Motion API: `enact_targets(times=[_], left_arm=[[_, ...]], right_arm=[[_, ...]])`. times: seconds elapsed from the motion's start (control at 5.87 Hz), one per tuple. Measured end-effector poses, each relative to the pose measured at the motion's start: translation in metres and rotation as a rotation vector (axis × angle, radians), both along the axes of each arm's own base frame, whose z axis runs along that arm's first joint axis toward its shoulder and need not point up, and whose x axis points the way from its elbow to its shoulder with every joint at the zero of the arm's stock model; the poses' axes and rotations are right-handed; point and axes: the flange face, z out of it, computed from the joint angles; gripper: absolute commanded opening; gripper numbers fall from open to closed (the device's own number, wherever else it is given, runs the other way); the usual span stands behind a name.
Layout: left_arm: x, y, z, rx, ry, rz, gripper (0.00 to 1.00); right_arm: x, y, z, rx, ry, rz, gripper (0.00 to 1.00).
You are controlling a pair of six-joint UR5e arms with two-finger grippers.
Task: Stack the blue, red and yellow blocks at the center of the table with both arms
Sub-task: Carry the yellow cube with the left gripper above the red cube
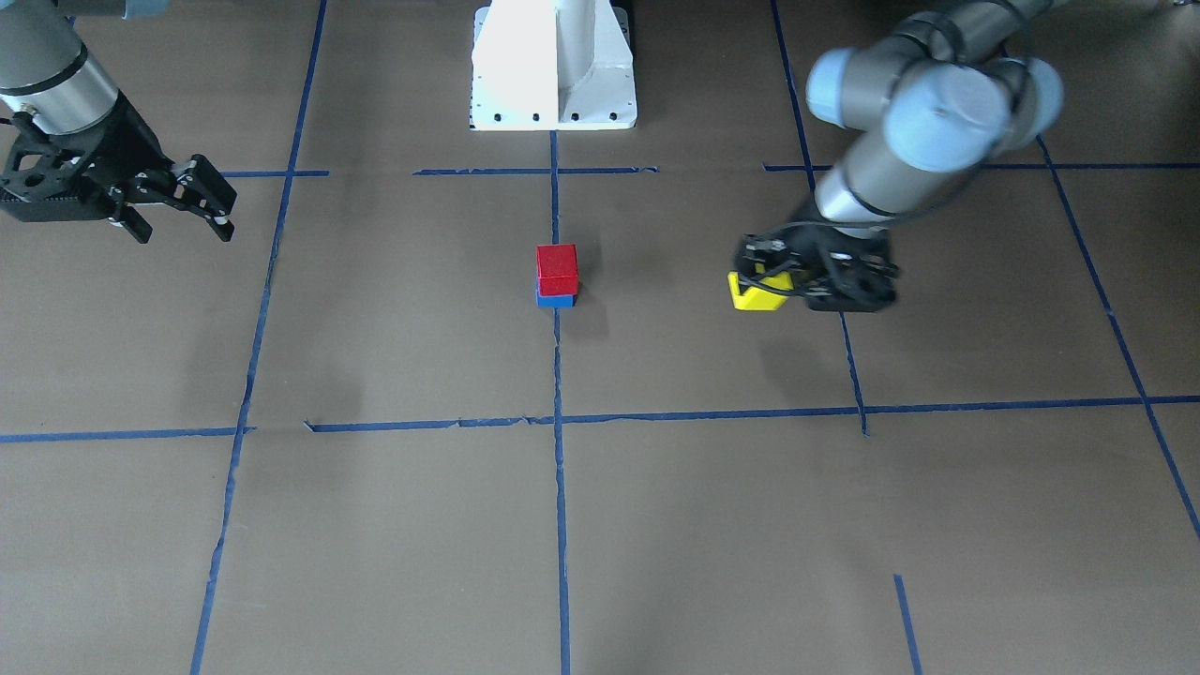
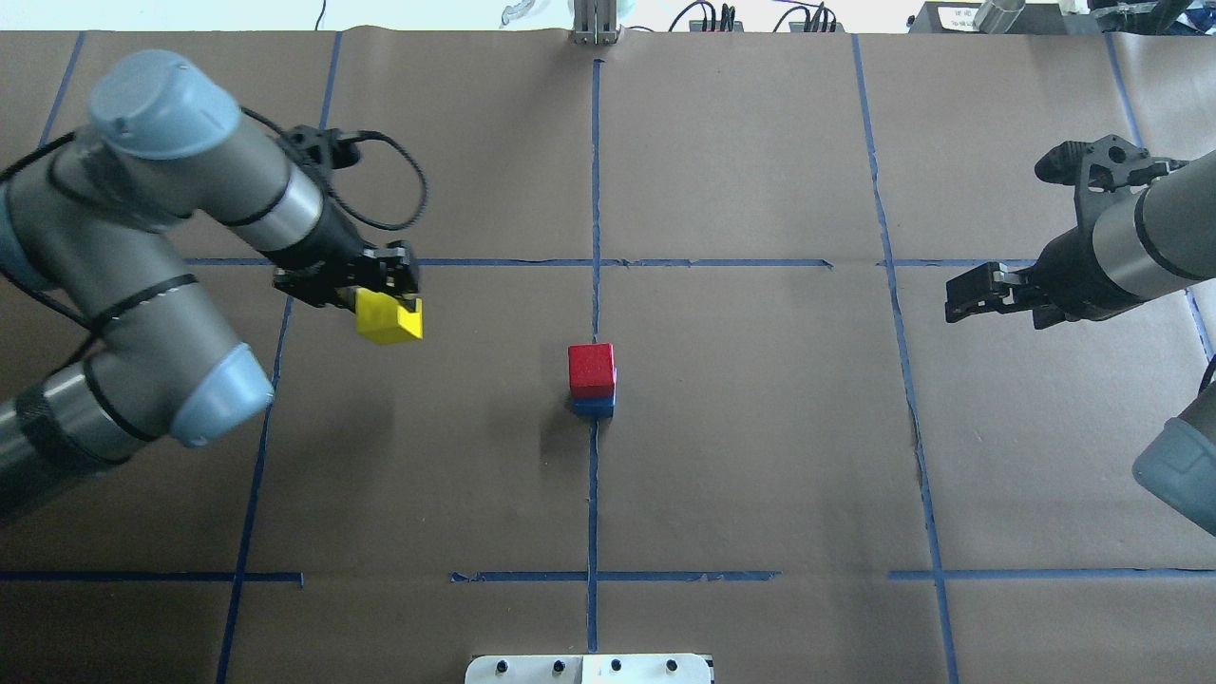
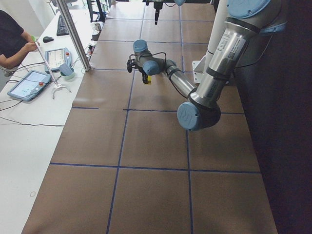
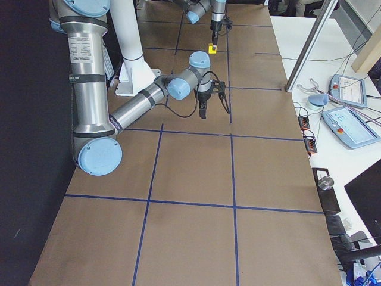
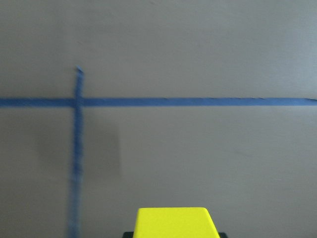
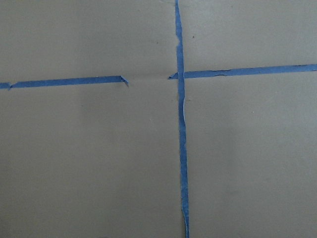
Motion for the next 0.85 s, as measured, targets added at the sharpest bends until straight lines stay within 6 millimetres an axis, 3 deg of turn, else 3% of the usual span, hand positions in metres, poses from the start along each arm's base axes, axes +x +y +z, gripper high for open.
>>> enact_targets(times=[0.17, 0.34, 0.51, 0.85], left_arm=[[0.034, 0.028, -0.065, -0.019, -0.037, -0.021, 0.00], [0.063, 0.057, -0.106, -0.020, -0.050, -0.033, 0.00], [0.089, 0.076, -0.130, -0.008, -0.062, -0.041, 0.00], [0.118, 0.076, -0.144, -0.004, -0.095, -0.051, 0.00]], right_arm=[[0.010, -0.002, 0.005, 0.000, 0.003, 0.001, 1.00], [0.022, -0.003, 0.013, 0.001, 0.006, -0.007, 1.00], [0.033, -0.003, 0.021, 0.007, 0.011, -0.023, 1.00], [0.038, -0.002, 0.028, 0.011, 0.017, -0.035, 1.00]])
